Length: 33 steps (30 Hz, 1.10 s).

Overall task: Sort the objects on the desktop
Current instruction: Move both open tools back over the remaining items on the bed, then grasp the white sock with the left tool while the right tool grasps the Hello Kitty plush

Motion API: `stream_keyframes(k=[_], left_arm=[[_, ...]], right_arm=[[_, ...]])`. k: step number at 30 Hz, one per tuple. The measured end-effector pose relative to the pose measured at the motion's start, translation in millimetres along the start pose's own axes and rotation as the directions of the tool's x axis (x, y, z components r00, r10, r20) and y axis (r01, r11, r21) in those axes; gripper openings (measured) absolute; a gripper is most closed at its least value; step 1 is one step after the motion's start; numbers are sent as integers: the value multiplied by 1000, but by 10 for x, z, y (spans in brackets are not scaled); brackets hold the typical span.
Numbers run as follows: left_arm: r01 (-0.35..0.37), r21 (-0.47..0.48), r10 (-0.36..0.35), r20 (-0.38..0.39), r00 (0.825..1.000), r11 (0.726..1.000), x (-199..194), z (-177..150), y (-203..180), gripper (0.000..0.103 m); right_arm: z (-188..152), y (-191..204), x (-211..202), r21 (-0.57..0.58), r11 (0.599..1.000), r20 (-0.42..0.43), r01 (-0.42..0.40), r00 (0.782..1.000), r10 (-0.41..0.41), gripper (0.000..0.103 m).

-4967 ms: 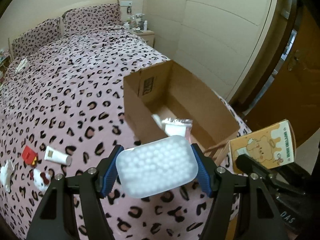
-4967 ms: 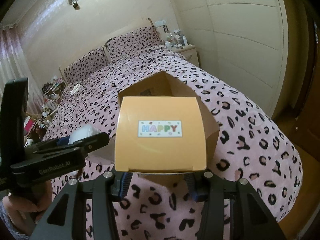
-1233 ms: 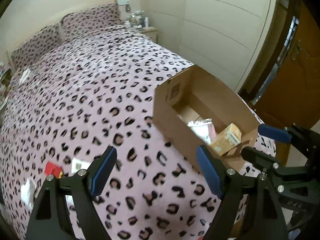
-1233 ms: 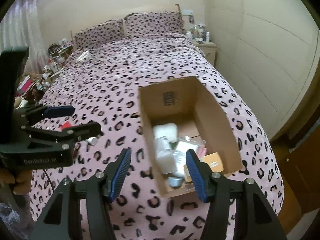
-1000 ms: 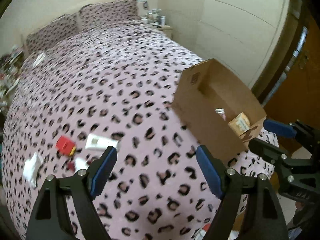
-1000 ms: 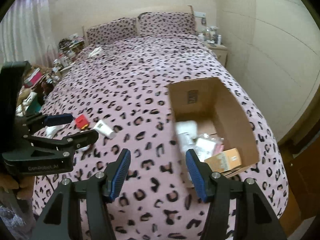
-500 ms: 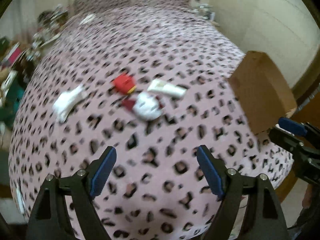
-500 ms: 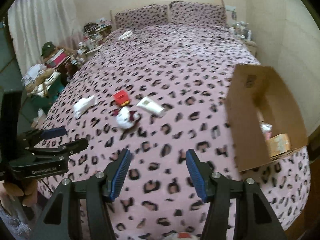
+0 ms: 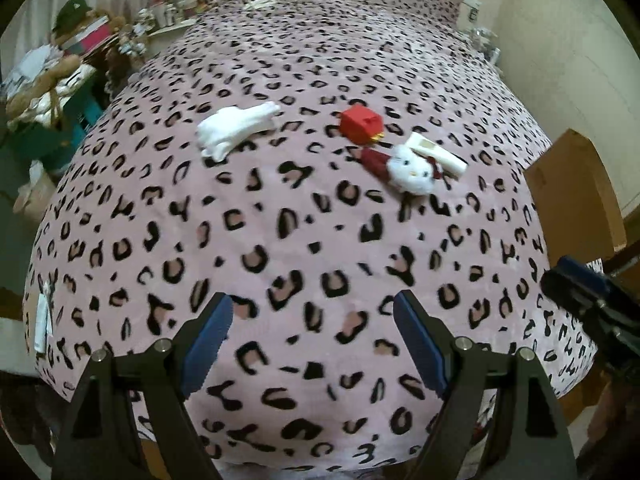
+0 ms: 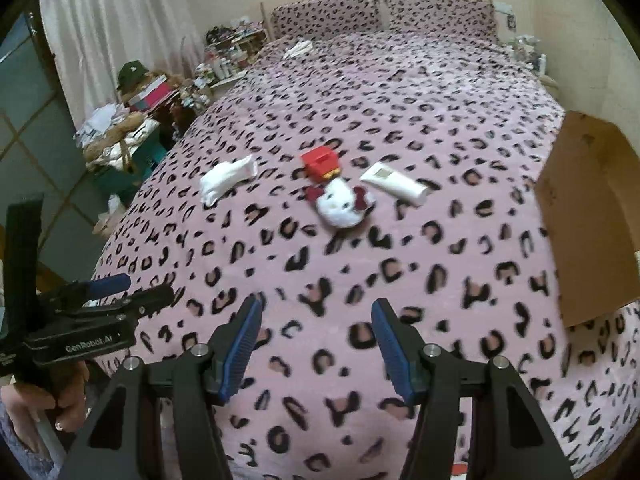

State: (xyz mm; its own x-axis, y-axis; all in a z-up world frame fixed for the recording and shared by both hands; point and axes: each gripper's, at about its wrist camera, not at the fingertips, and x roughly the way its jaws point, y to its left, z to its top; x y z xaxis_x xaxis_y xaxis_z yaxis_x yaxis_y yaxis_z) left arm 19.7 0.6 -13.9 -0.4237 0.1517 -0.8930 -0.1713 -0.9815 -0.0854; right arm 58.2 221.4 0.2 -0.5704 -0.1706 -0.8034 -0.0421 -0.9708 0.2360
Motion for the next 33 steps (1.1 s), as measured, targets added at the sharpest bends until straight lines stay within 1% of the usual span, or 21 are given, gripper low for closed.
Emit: stream_keyframes(k=[5, 6, 7, 8, 10, 14, 16, 19, 21, 24, 27, 31, 33], left_arm=[[-20, -32, 20, 16, 1000, 999, 41, 82, 255, 84], [-23, -36, 23, 21, 1000, 999, 63, 116, 302, 86], [-30, -39, 31, 26, 999, 999, 91, 158, 348, 92], [-44, -45, 45, 39, 998, 998, 140, 229, 422, 95], [-54, -53, 56, 46, 997, 997, 238, 346, 528, 95], [-39, -90, 43, 46, 998, 995, 534, 661, 804, 95], [-35, -93, 40, 47, 998, 995, 664, 803, 890, 95], [-47, -84, 52, 57, 997, 995, 834, 1007, 964, 95], [-47, -73, 51, 58, 997, 996, 966, 1157, 999, 95], [-58, -54, 61, 57, 997, 997, 1146, 1369, 1037, 95], [-60, -39, 62, 60, 996, 997, 1322, 1556, 1082, 95], [-82, -16, 83, 44, 996, 996, 1624, 1778, 1123, 95], [-77, -19, 77, 30, 997, 997, 1763, 1860, 1154, 95]], right_arm=[[1, 119, 193, -2, 1000, -23, 7, 1000, -7, 59], [15, 125, 239, 1, 1000, -24, 9, 1000, -9, 59], [25, 122, 271, 4, 1000, -26, 15, 1000, -15, 60], [41, 113, 328, 8, 1000, -30, 30, 999, -30, 61], [74, 66, 445, 27, 998, -33, 53, 998, -52, 62], [167, -82, 679, 88, 993, -55, 82, 995, -78, 62], [231, -141, 780, 109, 990, -59, 92, 995, -85, 62], [367, -206, 920, 130, 988, -45, 88, 996, -83, 62], [490, -234, 1048, 140, 985, -44, 105, 994, -99, 63], [643, -233, 1215, 118, 987, -46, 110, 993, -105, 63], [808, -254, 1378, 121, 986, -37, 114, 993, -110, 63], [957, -325, 1665, 145, 982, -82, 121, 991, -110, 64], [989, -364, 1812, 160, 979, -113, 129, 987, -111, 64]])
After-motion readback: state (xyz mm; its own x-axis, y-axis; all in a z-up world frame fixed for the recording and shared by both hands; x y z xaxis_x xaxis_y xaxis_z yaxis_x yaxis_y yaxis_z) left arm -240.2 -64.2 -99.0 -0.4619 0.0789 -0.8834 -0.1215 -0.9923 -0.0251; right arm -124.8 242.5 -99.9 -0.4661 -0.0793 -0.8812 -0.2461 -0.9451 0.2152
